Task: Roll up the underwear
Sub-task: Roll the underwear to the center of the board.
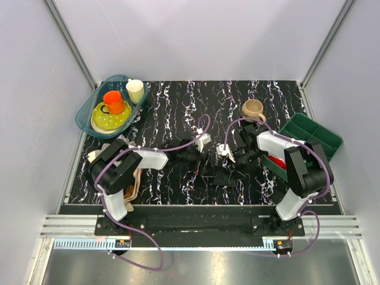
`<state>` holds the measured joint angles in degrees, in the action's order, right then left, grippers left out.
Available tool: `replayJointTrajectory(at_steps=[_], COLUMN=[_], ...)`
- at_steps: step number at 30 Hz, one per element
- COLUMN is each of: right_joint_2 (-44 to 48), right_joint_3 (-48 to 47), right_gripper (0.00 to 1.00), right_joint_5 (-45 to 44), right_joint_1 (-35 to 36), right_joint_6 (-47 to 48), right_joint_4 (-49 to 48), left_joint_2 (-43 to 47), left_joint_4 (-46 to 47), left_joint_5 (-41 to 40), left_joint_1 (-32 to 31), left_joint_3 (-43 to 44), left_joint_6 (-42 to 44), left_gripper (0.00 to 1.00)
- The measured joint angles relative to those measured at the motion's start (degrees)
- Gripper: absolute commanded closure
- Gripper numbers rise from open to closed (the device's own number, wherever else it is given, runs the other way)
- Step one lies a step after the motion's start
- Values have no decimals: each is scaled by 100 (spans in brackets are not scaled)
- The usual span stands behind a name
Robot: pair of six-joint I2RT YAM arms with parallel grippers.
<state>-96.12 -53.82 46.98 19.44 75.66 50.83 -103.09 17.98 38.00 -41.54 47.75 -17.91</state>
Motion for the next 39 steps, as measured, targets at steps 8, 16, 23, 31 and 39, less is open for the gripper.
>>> replayJointTrajectory(at_steps=[8,16,23,31,39], right_joint_2=[-323,-415,-487,-487,-195], right_joint_3=[-234,-258,-289,-297,-317], right_gripper=[66,64,60,49,32], right_joint_5=[118,216,225,223,192], right_joint_1=[-66,-146,-151,-151,-160], right_joint_6=[-72,-175,-358,-588,-1049], right_joint_4=[251,308,304,304,479], left_joint_2=[-553,-868,-824,-809,-809], left_joint_4=[494,444,507,332,345], left_joint_5=[658,927,826,833,809], left_joint_1=[-116,-170,-201,-201,-205], left_joint_3=[295,625,426,442,442], left_joint_6=[-4,190,153,-42,-184], left_gripper=[1,19,49,67,71])
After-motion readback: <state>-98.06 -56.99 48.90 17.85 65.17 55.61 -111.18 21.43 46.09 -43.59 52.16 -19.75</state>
